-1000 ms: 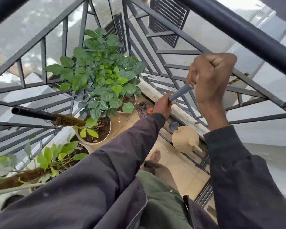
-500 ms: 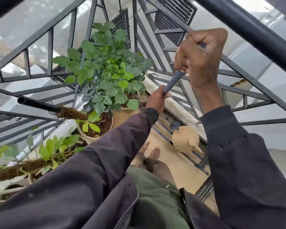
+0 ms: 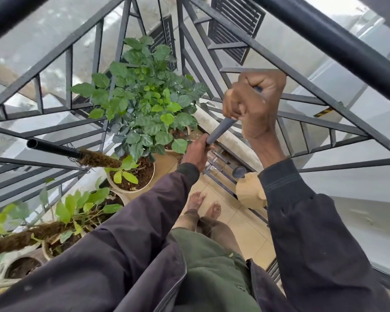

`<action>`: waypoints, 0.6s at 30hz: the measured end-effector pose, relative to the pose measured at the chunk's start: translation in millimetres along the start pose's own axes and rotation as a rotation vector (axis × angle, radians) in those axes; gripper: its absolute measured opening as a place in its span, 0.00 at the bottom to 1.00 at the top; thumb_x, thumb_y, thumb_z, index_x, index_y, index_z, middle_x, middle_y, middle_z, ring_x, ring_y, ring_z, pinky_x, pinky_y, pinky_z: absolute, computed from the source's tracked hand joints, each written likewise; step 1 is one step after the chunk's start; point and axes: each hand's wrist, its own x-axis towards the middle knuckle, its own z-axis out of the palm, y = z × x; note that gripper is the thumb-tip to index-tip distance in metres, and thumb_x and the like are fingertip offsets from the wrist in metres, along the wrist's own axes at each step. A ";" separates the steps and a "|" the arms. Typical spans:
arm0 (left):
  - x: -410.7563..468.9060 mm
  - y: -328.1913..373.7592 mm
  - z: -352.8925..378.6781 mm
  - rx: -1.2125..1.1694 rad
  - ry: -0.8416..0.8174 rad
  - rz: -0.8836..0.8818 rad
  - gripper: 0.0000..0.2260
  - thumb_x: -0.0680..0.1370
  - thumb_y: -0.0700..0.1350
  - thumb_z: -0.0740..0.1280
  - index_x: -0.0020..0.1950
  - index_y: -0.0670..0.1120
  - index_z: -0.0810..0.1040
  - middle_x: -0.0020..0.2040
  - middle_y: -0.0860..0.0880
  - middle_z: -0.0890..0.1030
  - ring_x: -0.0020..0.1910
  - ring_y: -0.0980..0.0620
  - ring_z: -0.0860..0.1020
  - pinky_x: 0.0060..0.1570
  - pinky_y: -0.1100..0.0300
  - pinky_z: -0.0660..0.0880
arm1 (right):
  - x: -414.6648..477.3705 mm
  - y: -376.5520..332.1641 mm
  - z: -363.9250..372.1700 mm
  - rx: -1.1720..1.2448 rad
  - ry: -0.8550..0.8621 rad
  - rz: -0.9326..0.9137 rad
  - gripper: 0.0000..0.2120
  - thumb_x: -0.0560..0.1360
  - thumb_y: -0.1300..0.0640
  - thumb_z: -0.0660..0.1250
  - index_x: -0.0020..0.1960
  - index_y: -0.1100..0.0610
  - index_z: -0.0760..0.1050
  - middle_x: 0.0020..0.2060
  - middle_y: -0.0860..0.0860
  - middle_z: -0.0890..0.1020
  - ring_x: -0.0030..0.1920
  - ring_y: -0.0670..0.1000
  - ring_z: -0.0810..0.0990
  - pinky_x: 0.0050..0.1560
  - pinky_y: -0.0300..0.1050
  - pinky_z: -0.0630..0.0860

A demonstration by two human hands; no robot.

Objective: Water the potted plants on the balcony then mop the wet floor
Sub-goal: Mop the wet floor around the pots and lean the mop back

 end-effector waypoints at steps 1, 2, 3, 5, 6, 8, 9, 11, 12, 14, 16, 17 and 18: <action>-4.0 -2.5 -1.0 0.003 -0.016 -0.009 0.04 0.80 0.39 0.68 0.53 0.42 0.74 0.43 0.41 0.82 0.39 0.40 0.80 0.40 0.45 0.79 | -2.5 1.5 -0.9 0.010 -0.006 0.017 0.20 0.69 0.70 0.61 0.25 0.49 0.69 0.20 0.41 0.65 0.18 0.49 0.62 0.29 0.39 0.64; -7.6 -4.1 -0.9 0.001 -0.029 -0.010 0.04 0.80 0.40 0.68 0.53 0.43 0.74 0.43 0.42 0.82 0.40 0.40 0.80 0.41 0.45 0.80 | -4.8 2.7 -2.4 0.019 -0.008 0.035 0.21 0.69 0.70 0.61 0.25 0.48 0.70 0.20 0.41 0.65 0.18 0.49 0.62 0.30 0.38 0.64; -11.7 -4.6 -1.7 0.004 -0.038 -0.015 0.04 0.80 0.40 0.68 0.54 0.44 0.74 0.44 0.42 0.83 0.40 0.40 0.81 0.41 0.45 0.80 | -6.9 3.0 -3.9 0.033 -0.006 0.047 0.23 0.68 0.71 0.60 0.25 0.46 0.70 0.20 0.42 0.65 0.18 0.48 0.62 0.31 0.38 0.64; -19.0 -3.0 1.4 0.038 -0.057 -0.017 0.05 0.81 0.42 0.67 0.55 0.44 0.75 0.44 0.41 0.83 0.41 0.40 0.81 0.43 0.46 0.80 | -10.6 3.4 -10.1 0.058 -0.005 0.057 0.24 0.68 0.72 0.60 0.25 0.45 0.71 0.20 0.42 0.65 0.18 0.47 0.62 0.31 0.38 0.64; -22.4 -1.7 4.7 0.059 -0.066 -0.011 0.05 0.81 0.44 0.67 0.56 0.44 0.75 0.44 0.42 0.83 0.40 0.41 0.81 0.42 0.46 0.80 | -12.6 3.8 -14.9 0.065 -0.006 0.066 0.24 0.69 0.72 0.60 0.25 0.45 0.72 0.20 0.41 0.65 0.18 0.46 0.63 0.31 0.38 0.64; -27.3 3.0 9.9 0.078 -0.077 0.001 0.05 0.82 0.44 0.66 0.57 0.46 0.74 0.43 0.44 0.82 0.39 0.43 0.81 0.42 0.46 0.81 | -15.6 2.7 -25.1 0.078 0.004 0.082 0.27 0.71 0.73 0.59 0.25 0.45 0.73 0.20 0.39 0.66 0.19 0.45 0.64 0.31 0.37 0.65; -28.3 7.2 11.4 0.081 -0.074 0.012 0.04 0.82 0.44 0.65 0.56 0.47 0.73 0.43 0.46 0.81 0.38 0.44 0.80 0.41 0.46 0.81 | -16.3 1.1 -30.2 0.077 0.016 0.071 0.28 0.71 0.74 0.58 0.25 0.45 0.74 0.20 0.38 0.67 0.19 0.45 0.64 0.31 0.36 0.65; -22.8 18.7 12.9 0.079 -0.042 0.058 0.02 0.82 0.42 0.65 0.54 0.47 0.73 0.43 0.46 0.81 0.37 0.44 0.80 0.40 0.47 0.80 | -14.2 -5.2 -39.9 0.047 0.053 0.003 0.28 0.70 0.75 0.57 0.25 0.45 0.73 0.20 0.39 0.66 0.18 0.46 0.63 0.32 0.37 0.64; -17.5 26.2 12.5 0.075 -0.024 0.082 0.02 0.82 0.40 0.64 0.54 0.46 0.73 0.43 0.46 0.80 0.37 0.43 0.79 0.39 0.48 0.79 | -12.0 -9.7 -43.5 0.035 0.073 -0.037 0.28 0.70 0.75 0.57 0.26 0.45 0.73 0.20 0.40 0.66 0.18 0.47 0.63 0.32 0.38 0.64; -1.0 43.5 10.6 0.070 -0.014 0.136 0.04 0.82 0.37 0.63 0.55 0.44 0.72 0.44 0.45 0.80 0.37 0.43 0.79 0.37 0.48 0.77 | -5.2 -16.9 -52.1 0.025 0.119 -0.090 0.27 0.70 0.74 0.57 0.27 0.44 0.73 0.20 0.41 0.65 0.17 0.49 0.62 0.31 0.39 0.64; 18.8 57.5 10.3 0.075 -0.020 0.165 0.05 0.82 0.37 0.63 0.57 0.43 0.72 0.46 0.43 0.81 0.39 0.43 0.78 0.37 0.50 0.73 | 1.0 -20.3 -61.1 0.021 0.180 -0.108 0.26 0.70 0.73 0.57 0.26 0.44 0.73 0.20 0.41 0.65 0.18 0.49 0.62 0.31 0.39 0.64; 28.2 59.8 11.2 0.068 -0.030 0.160 0.07 0.81 0.36 0.63 0.57 0.44 0.73 0.46 0.44 0.82 0.40 0.43 0.79 0.38 0.51 0.72 | 3.0 -20.1 -63.1 0.018 0.212 -0.113 0.26 0.71 0.73 0.57 0.26 0.45 0.72 0.20 0.42 0.65 0.18 0.49 0.61 0.31 0.39 0.64; 37.2 61.8 14.1 0.053 -0.051 0.147 0.09 0.80 0.35 0.63 0.57 0.46 0.73 0.46 0.45 0.82 0.42 0.43 0.80 0.40 0.50 0.74 | 4.5 -18.9 -64.8 0.003 0.239 -0.114 0.25 0.71 0.72 0.58 0.26 0.45 0.72 0.20 0.43 0.65 0.18 0.49 0.61 0.31 0.40 0.63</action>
